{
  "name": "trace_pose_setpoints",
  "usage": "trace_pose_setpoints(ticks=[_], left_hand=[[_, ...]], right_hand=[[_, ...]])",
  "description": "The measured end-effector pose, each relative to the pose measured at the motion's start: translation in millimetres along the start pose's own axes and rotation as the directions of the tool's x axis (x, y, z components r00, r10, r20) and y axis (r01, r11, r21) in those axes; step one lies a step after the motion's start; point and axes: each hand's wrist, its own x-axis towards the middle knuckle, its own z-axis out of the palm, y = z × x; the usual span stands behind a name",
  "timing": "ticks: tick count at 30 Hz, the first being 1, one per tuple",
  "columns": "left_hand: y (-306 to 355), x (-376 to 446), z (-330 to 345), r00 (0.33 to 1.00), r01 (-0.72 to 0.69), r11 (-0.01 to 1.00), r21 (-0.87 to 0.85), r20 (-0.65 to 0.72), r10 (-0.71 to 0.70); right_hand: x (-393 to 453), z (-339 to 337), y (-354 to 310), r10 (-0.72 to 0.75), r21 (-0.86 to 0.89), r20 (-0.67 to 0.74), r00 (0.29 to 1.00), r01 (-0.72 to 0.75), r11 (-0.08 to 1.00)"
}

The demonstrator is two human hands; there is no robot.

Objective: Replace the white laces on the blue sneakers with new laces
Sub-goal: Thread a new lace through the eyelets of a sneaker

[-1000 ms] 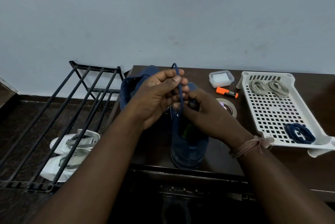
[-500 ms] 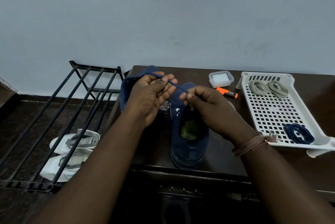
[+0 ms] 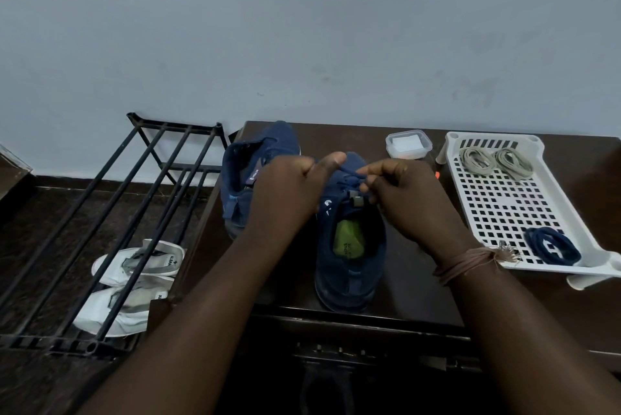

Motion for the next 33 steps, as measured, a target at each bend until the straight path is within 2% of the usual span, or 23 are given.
trace_pose_setpoints(ticks=[2,3,5,8,11,12,16,19,23,26,28,31,33], left_hand=[[-2,3,6,0.973,-0.230,0.973,0.005,-0.012,0.230],[-5,6,8,0.940,-0.342,0.937,0.075,0.013,0.342],[-14,11,14,0.881,-0.473,0.862,0.182,0.075,0.467],[-16,7,16,0.900,-0.435,0.897,0.082,0.057,0.431],[-12,6,14,0.953,-0.301,0.951,0.068,0.048,0.298],[-12,6,12,0.964,-0.258,0.964,0.069,0.085,0.252],[-18,6,8,0.949,-0.233,0.965,0.124,0.247,0.197],[-19,8,8,0.942,-0.274,0.946,0.174,0.244,0.229],[-18,9,9,0.924,-0.349,0.908,0.230,0.247,0.292],[-18,9,10,0.929,-0.338,0.916,0.213,0.229,0.290],[-18,7,13,0.931,-0.335,0.919,0.209,0.226,0.288],[-13,1,21,0.947,-0.292,0.939,0.183,0.195,0.256],[-11,-1,24,0.963,-0.237,0.961,0.145,0.170,0.212]], right_hand=[[0,1,-2,-0.029,-0.025,0.044,0.999,0.030,0.999],[-1,1,-2,-0.033,-0.007,0.056,0.998,0.033,0.999],[0,1,-4,-0.026,0.063,0.060,0.998,0.022,0.998],[-1,0,-4,0.029,0.105,0.030,0.999,-0.032,0.994],[-1,-5,2,0.097,-0.204,-0.012,0.995,-0.098,0.974],[-1,-6,4,0.139,-0.242,-0.009,0.990,-0.137,0.961],[-1,-4,5,0.293,-0.034,0.079,0.953,-0.291,0.956],[-1,0,3,0.373,0.061,0.118,0.920,-0.382,0.922],[-1,1,0,0.458,0.370,0.228,0.859,-0.511,0.775],[-1,2,1,0.451,0.481,0.290,0.844,-0.536,0.694],[0,3,2,0.421,0.428,0.252,0.872,-0.490,0.760],[0,0,5,0.298,0.215,0.143,0.944,-0.324,0.921],[0,-2,8,0.235,0.135,0.148,0.961,-0.255,0.957]])
